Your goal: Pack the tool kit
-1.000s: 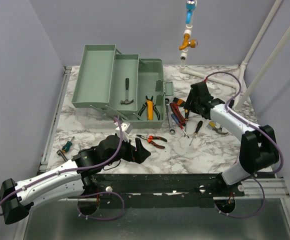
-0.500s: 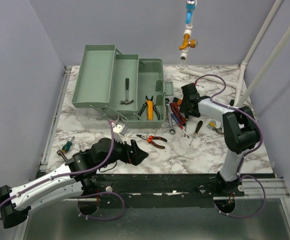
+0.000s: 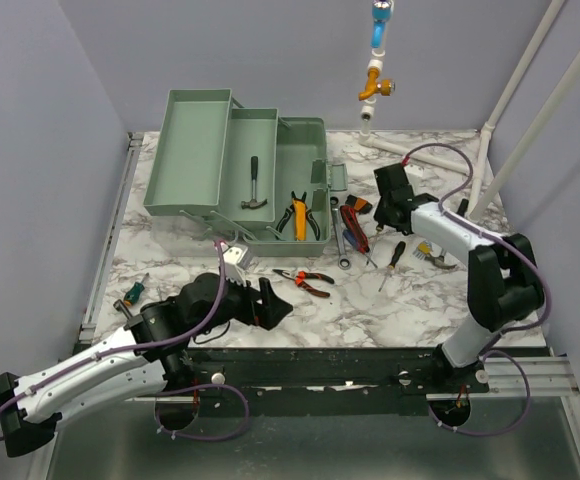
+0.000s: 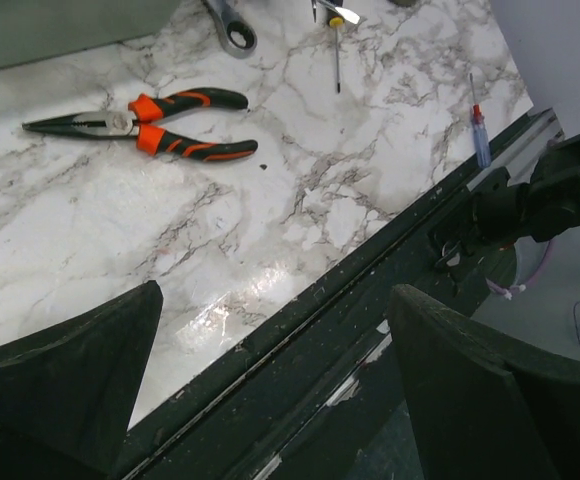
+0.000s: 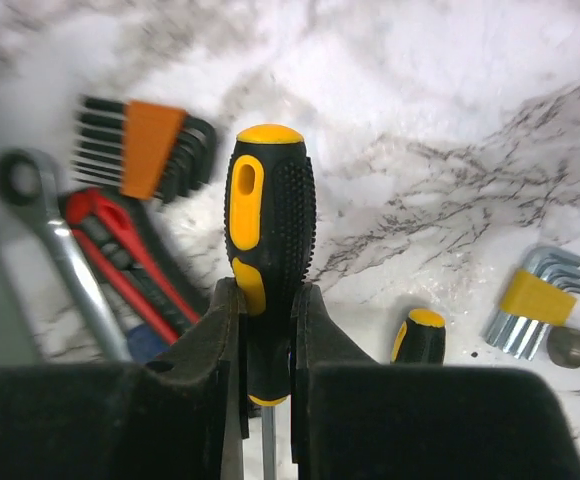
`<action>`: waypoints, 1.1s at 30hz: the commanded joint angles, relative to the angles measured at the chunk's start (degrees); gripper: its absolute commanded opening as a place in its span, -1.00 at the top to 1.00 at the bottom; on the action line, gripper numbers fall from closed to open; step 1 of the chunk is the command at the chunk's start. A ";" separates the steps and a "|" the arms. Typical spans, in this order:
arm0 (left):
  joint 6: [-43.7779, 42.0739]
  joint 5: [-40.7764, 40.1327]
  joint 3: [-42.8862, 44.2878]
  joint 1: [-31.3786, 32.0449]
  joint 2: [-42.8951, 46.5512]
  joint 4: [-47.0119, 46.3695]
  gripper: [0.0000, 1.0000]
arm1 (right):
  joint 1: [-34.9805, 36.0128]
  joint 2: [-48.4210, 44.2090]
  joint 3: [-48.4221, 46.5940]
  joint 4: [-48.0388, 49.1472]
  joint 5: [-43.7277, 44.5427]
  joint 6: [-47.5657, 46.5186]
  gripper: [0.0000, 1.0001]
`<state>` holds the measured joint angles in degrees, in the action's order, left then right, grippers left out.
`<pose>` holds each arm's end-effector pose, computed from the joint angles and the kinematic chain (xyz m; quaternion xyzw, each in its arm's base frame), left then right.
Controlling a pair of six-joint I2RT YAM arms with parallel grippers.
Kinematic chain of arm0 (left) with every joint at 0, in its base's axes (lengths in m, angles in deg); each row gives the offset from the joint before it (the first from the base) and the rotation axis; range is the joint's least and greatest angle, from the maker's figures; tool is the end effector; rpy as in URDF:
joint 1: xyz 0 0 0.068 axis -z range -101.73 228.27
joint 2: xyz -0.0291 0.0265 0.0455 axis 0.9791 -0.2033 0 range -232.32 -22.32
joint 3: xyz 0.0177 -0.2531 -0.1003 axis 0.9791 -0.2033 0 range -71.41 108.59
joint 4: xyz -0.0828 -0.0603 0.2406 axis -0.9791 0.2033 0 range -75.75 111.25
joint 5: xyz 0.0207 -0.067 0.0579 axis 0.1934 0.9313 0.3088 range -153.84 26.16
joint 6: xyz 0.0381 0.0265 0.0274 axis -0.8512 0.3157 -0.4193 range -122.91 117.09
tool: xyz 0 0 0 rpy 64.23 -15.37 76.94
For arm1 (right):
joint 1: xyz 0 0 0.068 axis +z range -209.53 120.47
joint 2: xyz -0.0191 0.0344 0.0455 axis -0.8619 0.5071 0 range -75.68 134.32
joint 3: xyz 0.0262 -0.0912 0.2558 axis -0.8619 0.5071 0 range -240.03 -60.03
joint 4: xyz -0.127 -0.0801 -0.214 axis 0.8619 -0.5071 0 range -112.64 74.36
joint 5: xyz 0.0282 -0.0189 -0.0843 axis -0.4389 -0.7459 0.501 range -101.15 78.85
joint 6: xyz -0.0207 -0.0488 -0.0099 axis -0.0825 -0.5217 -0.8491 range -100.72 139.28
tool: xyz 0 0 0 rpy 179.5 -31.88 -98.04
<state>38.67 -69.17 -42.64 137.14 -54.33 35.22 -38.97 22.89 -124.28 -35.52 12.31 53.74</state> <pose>0.0773 -0.1215 0.2547 0.1011 0.8330 -0.3920 0.3771 0.3399 0.1124 0.1996 0.1748 0.9173 -0.0326 0.3563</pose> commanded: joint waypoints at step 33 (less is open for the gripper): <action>-8.90 7.98 36.61 -8.84 -34.83 -12.92 -0.75 | 1.67 -25.02 6.43 40.02 -60.98 19.66 0.99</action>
<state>30.28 -65.62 -11.95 128.62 -83.99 27.86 -37.75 1.40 -119.25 -3.32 -44.28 69.98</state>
